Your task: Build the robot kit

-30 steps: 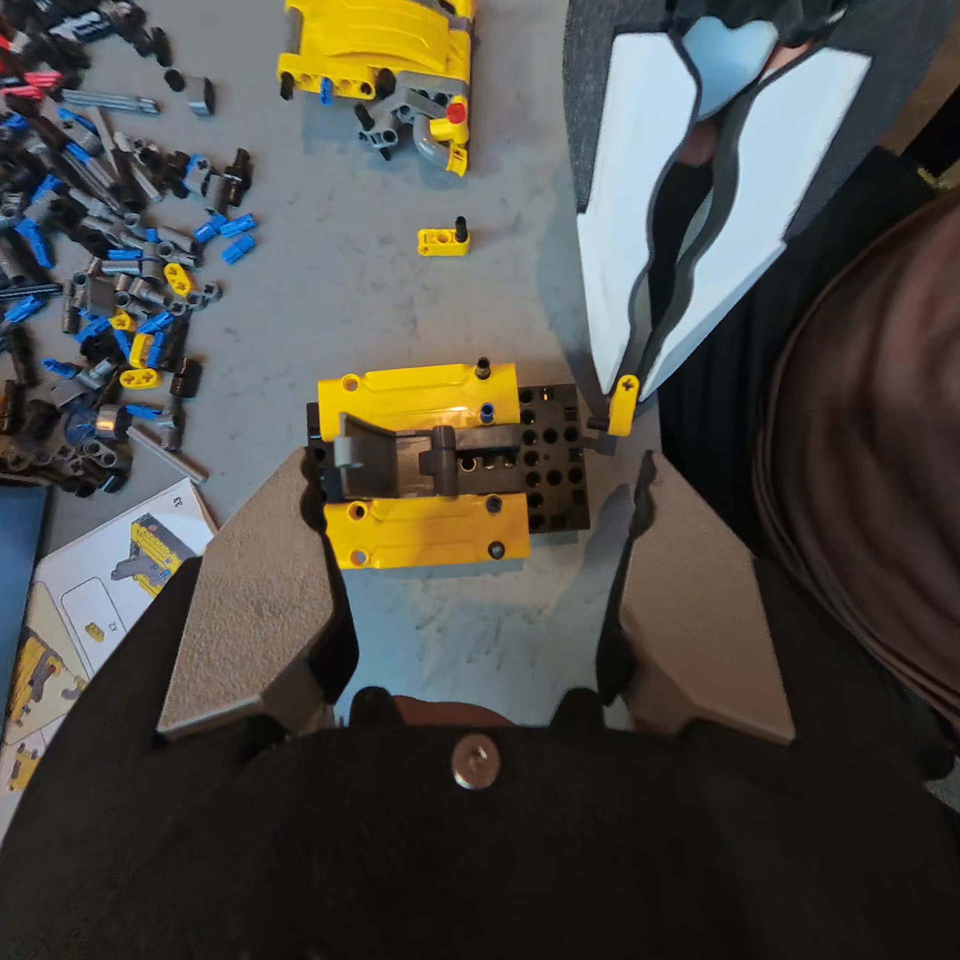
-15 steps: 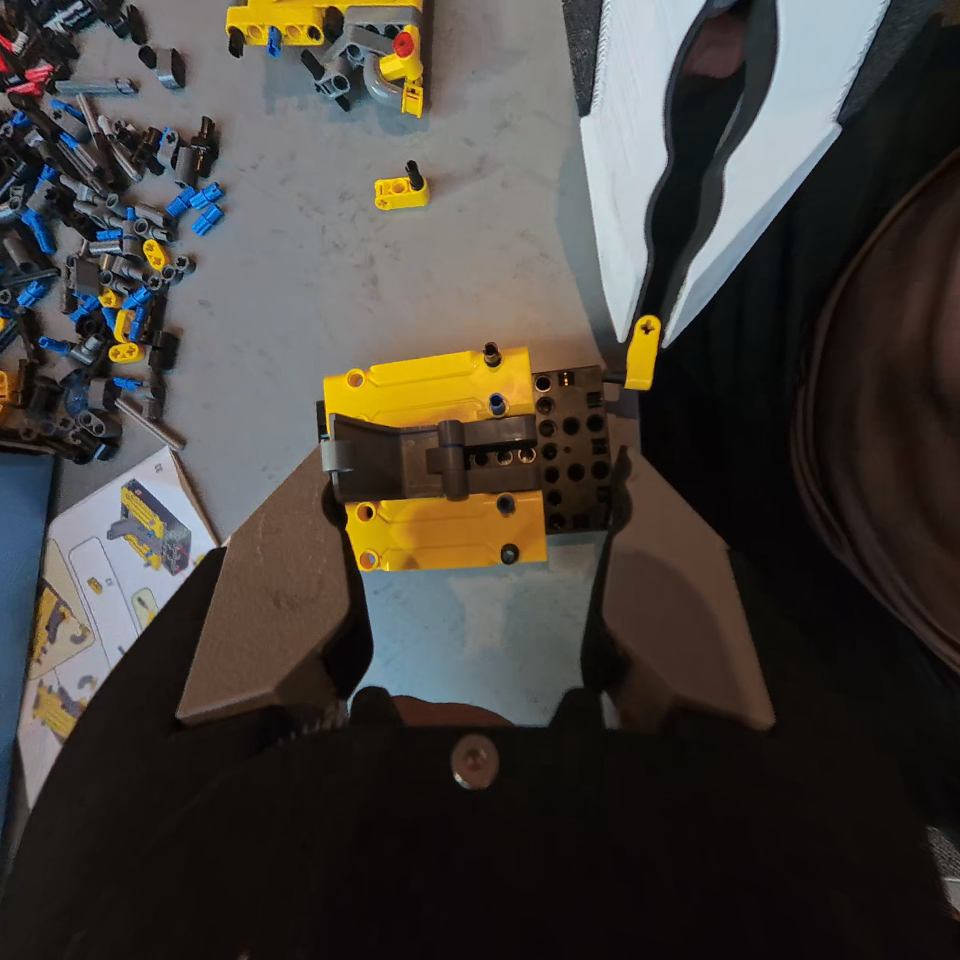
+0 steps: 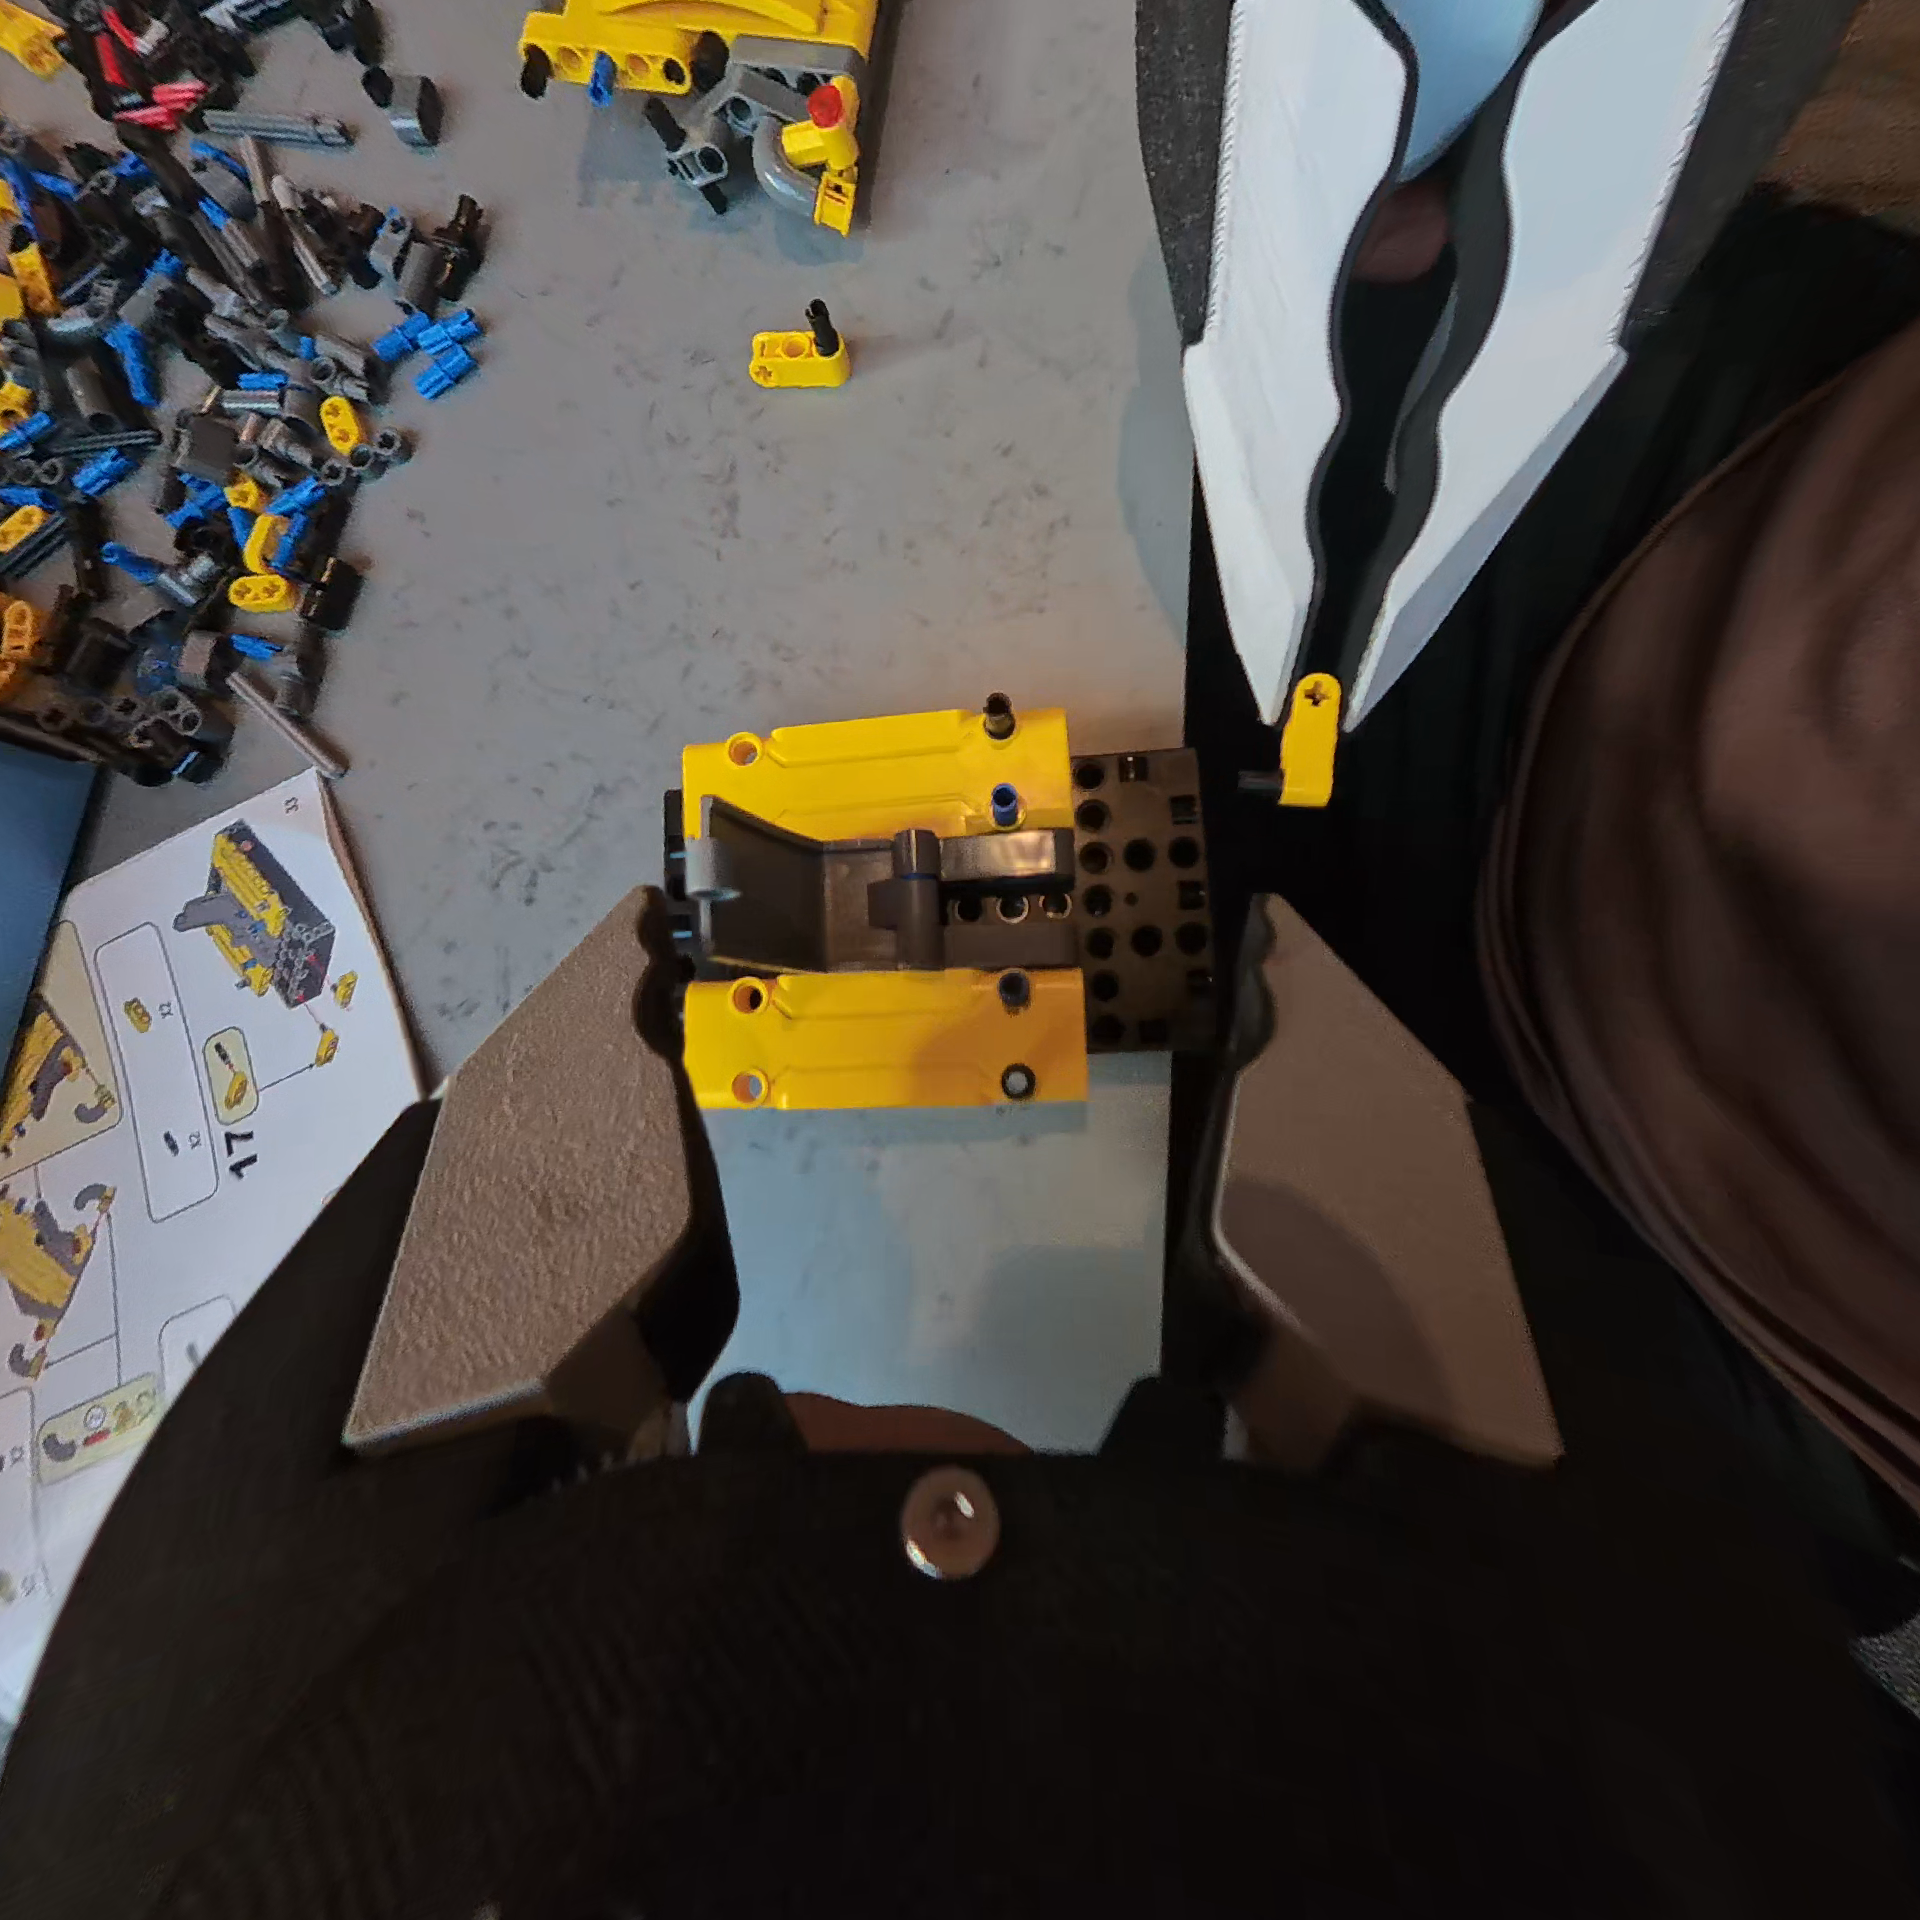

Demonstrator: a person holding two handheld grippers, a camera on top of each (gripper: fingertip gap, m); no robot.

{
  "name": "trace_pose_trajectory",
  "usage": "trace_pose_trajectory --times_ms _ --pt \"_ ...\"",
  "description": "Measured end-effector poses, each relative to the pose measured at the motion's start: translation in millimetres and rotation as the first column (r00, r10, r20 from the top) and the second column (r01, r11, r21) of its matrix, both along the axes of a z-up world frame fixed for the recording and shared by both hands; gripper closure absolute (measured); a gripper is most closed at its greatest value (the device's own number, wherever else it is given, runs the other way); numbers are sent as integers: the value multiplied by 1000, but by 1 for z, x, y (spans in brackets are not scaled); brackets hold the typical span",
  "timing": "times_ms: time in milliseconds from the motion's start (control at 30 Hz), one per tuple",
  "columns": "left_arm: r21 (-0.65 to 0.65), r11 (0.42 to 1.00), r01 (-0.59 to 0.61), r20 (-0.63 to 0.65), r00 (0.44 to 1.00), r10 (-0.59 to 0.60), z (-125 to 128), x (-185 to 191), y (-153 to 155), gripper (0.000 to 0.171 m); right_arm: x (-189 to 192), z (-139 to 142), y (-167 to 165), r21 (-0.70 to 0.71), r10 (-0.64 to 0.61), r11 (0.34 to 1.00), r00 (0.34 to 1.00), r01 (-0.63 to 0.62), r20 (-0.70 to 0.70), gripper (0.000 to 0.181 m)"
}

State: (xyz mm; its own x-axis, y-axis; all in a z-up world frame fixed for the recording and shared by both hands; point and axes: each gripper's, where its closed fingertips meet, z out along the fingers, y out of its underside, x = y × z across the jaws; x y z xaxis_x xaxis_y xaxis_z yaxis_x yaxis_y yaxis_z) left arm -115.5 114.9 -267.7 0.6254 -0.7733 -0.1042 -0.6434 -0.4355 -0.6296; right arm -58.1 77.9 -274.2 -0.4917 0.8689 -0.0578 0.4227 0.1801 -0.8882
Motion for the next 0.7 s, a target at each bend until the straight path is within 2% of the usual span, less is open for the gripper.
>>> trace_pose_trajectory --times_ms 267,433,600,700 --pt "17 1000 -25 -7 1000 25 3 -3 -4 63 0 2 -2 -14 18 1000 1000 -18 -19 178" --pt "8 999 -53 59 997 52 9 -4 -5 64 1 0 -3 -17 16 1000 1000 -16 8 178" --pt "-37 999 -35 34 999 36 -1 0 -7 61 -1 0 -3 -6 6 1000 1000 -6 6 178" --pt "-38 999 6 -33 999 -7 -8 4 -6 60 -2 -1 -4 12 4 1000 1000 -4 -3 178"
